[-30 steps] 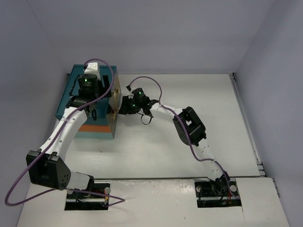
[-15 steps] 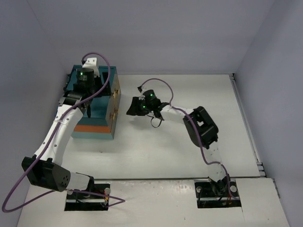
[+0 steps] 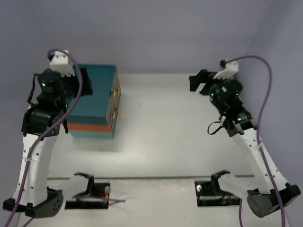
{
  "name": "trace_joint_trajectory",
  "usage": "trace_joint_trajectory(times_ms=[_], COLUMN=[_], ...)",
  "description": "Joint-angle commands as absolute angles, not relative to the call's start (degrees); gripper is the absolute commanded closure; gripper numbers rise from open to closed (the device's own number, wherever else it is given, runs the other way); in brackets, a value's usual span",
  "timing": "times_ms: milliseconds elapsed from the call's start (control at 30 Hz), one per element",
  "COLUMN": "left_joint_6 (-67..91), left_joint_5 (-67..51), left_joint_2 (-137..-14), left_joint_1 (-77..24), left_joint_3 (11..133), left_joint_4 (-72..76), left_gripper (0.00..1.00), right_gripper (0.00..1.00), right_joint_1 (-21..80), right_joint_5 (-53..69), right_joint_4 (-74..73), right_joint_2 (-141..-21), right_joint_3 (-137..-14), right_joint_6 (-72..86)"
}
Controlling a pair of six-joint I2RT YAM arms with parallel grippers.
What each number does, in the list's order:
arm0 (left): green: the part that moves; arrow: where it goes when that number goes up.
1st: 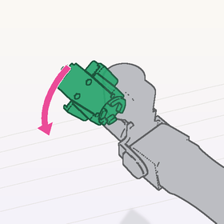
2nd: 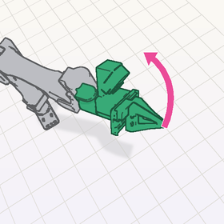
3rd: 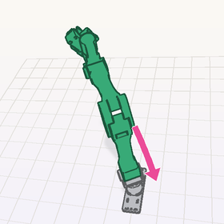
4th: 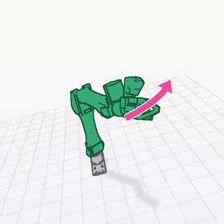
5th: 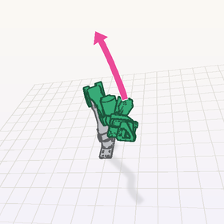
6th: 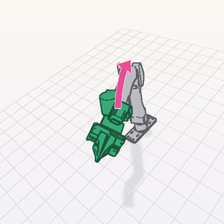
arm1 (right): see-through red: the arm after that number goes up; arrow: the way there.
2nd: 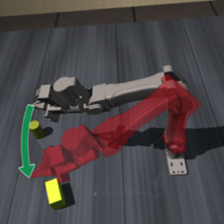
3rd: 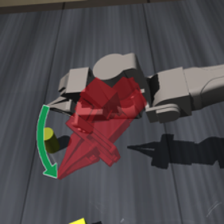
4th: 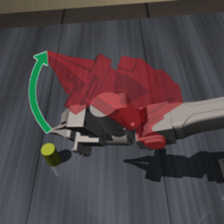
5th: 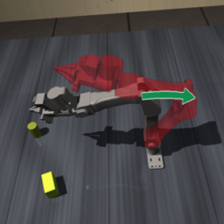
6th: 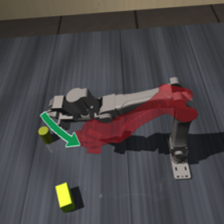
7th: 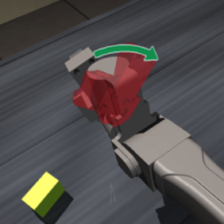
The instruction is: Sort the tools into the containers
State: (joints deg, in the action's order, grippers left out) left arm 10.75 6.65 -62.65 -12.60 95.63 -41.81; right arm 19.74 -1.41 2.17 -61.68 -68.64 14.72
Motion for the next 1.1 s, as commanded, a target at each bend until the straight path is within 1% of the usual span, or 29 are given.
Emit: trace_joint_trajectory(times_ms=[0,133,200,300,400,533,633,800,900,1067], left_joint_6=[8.70,8.76,8.65,7.88,7.99,9.41,11.09,12.49,13.01,14.61], left_joint_5=[17.08,21.27,24.72,26.81,26.82,25.92,25.82,25.72,24.33,22.91], left_joint_2=[-53.26,-46.44,-42.19,-37.48,-36.50,-36.74,-37.20,-37.28,-38.13,-39.26], left_joint_1=[-12.39,-12.39,-12.39,-12.39,-12.39,-12.39,-12.39,-12.39,-12.39,-12.39], left_joint_3=[90.65,82.94,76.42,72.29,71.98,72.07,73.21,72.51,72.49,73.19], left_joint_4=[-41.05,-41.26,-41.31,-43.32,-47.30,-49.37,-50.93,-51.70,-52.47,-53.17], left_gripper=[0.25,0.25,0.25,0.22,0.20,0.19,0.18,0.18,0.18,0.18], right_gripper=[0.01,0.00,0.00,0.00,0.00,0.00,0.00,0.00,0.00,0.00], right_joint_1=[19.25,19.11,19.16,19.21,20.08,21.47,22.06,23.03,23.26,23.91], right_joint_5=[-18.19,-25.08,-27.17,-30.74,-31.22,-25.40,-23.63,-23.32,-25.14,-26.31], right_joint_4=[-4.38,-8.25,-10.54,-12.30,-12.57,-12.57,-12.61,-12.74,-12.74,-13.31], right_joint_2=[-50.71,-42.71,-40.08,-36.77,-32.50,-29.38,-28.33,-27.06,-26.58,-27.71], right_joint_3=[-61.96,-60.73,-60.65,-58.81,-57.37,-56.59,-56.80,-56.68,-56.50,-57.73], right_joint_6=[9.44,7.95,5.47,4.01,2.16,0.71,2.17,3.88,4.48,4.98])
